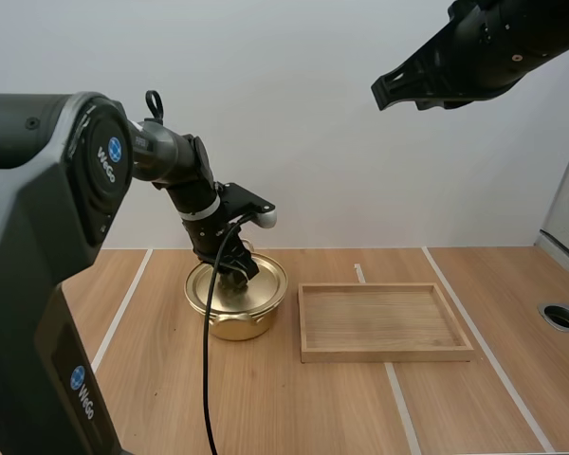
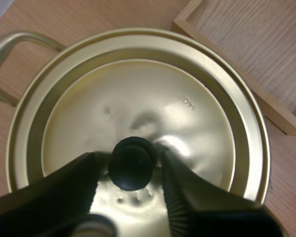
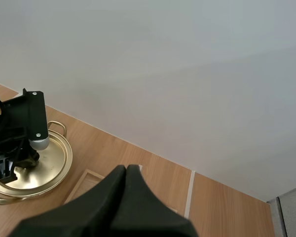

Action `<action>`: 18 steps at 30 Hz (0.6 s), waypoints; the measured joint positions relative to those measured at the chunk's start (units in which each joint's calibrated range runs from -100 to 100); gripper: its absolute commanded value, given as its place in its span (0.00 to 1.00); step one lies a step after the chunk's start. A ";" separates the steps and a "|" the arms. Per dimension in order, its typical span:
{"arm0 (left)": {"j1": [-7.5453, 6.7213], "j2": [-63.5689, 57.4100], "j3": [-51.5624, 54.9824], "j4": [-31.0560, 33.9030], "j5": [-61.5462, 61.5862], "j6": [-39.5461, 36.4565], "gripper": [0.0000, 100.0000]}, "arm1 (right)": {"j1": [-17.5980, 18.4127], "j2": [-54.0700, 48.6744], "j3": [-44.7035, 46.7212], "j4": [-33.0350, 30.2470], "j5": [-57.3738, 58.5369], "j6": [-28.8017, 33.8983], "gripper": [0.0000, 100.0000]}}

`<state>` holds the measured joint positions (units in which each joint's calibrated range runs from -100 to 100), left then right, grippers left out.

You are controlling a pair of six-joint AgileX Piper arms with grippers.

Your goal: Open the pot, put the pineapple inside, and close it

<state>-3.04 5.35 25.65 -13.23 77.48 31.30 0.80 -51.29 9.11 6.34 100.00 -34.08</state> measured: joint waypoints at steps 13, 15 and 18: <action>0.00 -5.92 -0.64 0.05 2.92 0.36 1.00 | 0.00 0.00 0.00 -1.07 0.00 0.00 0.00; 0.00 -9.70 -1.26 -0.97 1.65 0.03 1.00 | 0.00 0.00 0.00 -1.19 0.00 0.00 0.00; 0.25 -17.02 -1.44 -4.58 -2.44 -0.18 1.00 | 0.00 0.00 0.00 -1.41 0.00 0.00 0.00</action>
<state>-2.79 -11.67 24.22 -17.80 75.04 31.12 0.80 -51.29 9.11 4.92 100.00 -34.08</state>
